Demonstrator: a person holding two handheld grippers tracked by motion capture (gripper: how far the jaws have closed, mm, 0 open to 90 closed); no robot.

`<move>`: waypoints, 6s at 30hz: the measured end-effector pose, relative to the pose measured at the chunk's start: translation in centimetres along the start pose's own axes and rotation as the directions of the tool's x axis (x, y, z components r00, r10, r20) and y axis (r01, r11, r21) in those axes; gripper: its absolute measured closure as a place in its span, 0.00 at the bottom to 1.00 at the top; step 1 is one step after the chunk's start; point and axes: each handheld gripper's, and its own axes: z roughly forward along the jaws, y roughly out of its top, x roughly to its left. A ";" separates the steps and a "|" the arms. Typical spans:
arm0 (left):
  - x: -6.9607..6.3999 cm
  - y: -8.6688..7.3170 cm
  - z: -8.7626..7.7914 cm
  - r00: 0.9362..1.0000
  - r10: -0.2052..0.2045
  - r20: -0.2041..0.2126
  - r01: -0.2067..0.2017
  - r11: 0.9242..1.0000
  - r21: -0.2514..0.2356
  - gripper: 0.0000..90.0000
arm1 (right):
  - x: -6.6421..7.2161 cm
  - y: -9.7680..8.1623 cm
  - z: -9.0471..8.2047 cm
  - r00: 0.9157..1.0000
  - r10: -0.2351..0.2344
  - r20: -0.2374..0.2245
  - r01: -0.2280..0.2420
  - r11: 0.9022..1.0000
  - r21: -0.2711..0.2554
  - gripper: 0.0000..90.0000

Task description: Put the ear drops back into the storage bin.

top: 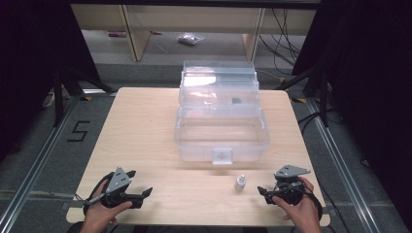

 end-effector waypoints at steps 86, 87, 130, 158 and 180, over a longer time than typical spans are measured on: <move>0.0 0.0 0.1 1.000 -0.014 -0.002 0.014 1.000 -0.006 0.17 | 4.8 7.2 3.4 0.932 -0.328 -0.151 0.358 0.895 0.267 0.36; 0.0 0.0 0.1 1.000 -0.014 -0.005 0.014 1.000 -0.004 0.17 | 4.8 7.2 3.5 0.933 -0.328 -0.148 0.358 0.893 0.274 0.36; 0.0 0.0 0.1 1.000 -0.015 0.000 0.015 1.000 -0.006 0.17 | 5.6 9.0 6.0 0.901 -0.369 -0.228 0.432 0.814 0.389 0.65; 0.0 -0.1 0.2 1.000 -0.015 -0.007 0.015 1.000 -0.011 0.17 | 4.7 11.9 3.4 0.898 -0.372 -0.234 0.435 0.826 0.359 0.67; 0.1 -0.1 0.2 1.000 -0.019 0.002 0.019 1.000 -0.010 0.17 | 3.3 15.7 0.2 0.896 -0.370 -0.247 0.439 0.823 0.360 0.67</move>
